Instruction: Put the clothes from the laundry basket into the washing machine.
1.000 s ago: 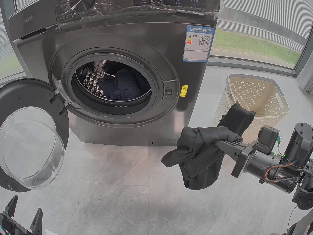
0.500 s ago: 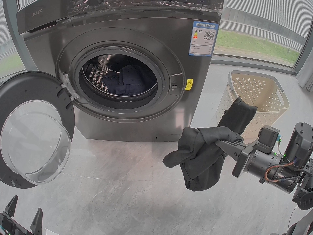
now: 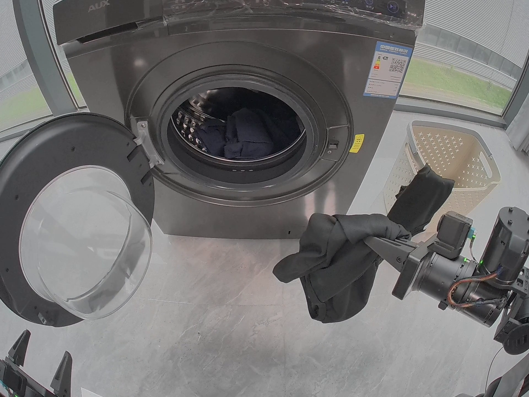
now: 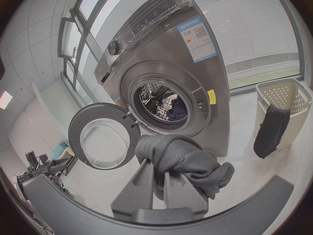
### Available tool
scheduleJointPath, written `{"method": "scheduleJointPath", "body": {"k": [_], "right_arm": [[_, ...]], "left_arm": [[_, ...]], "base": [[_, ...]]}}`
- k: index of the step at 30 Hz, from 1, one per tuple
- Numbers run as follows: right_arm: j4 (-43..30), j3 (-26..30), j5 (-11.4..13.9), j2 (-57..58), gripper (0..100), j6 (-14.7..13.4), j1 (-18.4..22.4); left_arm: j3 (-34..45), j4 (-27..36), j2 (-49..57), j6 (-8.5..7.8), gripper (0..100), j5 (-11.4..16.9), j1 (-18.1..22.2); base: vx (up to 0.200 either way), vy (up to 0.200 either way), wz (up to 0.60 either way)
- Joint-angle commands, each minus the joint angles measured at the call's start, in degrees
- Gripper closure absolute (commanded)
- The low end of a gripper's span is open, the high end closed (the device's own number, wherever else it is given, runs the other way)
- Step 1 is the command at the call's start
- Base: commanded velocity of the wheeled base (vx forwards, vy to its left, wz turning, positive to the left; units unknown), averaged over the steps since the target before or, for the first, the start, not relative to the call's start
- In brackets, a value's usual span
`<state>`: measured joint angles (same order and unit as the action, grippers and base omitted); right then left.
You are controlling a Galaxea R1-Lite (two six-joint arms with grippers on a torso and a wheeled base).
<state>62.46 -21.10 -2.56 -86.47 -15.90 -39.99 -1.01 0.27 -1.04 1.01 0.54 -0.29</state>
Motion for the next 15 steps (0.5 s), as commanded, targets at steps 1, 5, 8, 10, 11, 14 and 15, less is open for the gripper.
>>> {"method": "scheduleJointPath", "body": {"k": [1, 5, 8, 10, 11, 14, 15], "right_arm": [[0.0, 0.0, 0.0, 0.0, 100, 0.0, -0.1], [0.0, 0.0, 0.0, 0.0, 100, 0.0, 0.0], [0.0, 0.0, 0.0, 0.1, 100, 0.0, 0.0], [0.0, 0.0, 0.0, 0.0, 100, 0.0, 0.0], [0.0, 0.0, 0.0, 0.0, 100, 0.0, 0.0], [0.0, 0.0, 0.0, 0.0, 100, 0.0, 0.0], [0.0, 0.0, 0.0, 0.0, 100, 0.0, 0.0]], "left_arm": [[0.8, 0.0, 0.7, 0.04, 0, 0.0, 0.0], [0.8, 0.0, 0.7, 0.04, 0, 0.0, -0.1], [0.8, 0.0, 0.7, 0.04, 0, 0.0, -0.1], [0.8, 0.0, 0.8, 0.13, 0, 0.0, -0.1], [0.8, 0.0, 0.7, 0.13, 0, 0.0, -0.1], [0.8, 0.0, 0.7, 0.13, 0, 0.0, 0.0], [0.8, 0.0, 0.7, 0.13, 0, 0.0, 0.0]], "base": [[0.0, 0.0, 0.0], [0.0, 0.0, 0.0], [0.0, 0.133, 0.0], [0.0, 0.2, 0.0], [0.0, 0.2, 0.0], [0.0, 0.2, 0.0], [0.0, 0.0, 0.0]]}}
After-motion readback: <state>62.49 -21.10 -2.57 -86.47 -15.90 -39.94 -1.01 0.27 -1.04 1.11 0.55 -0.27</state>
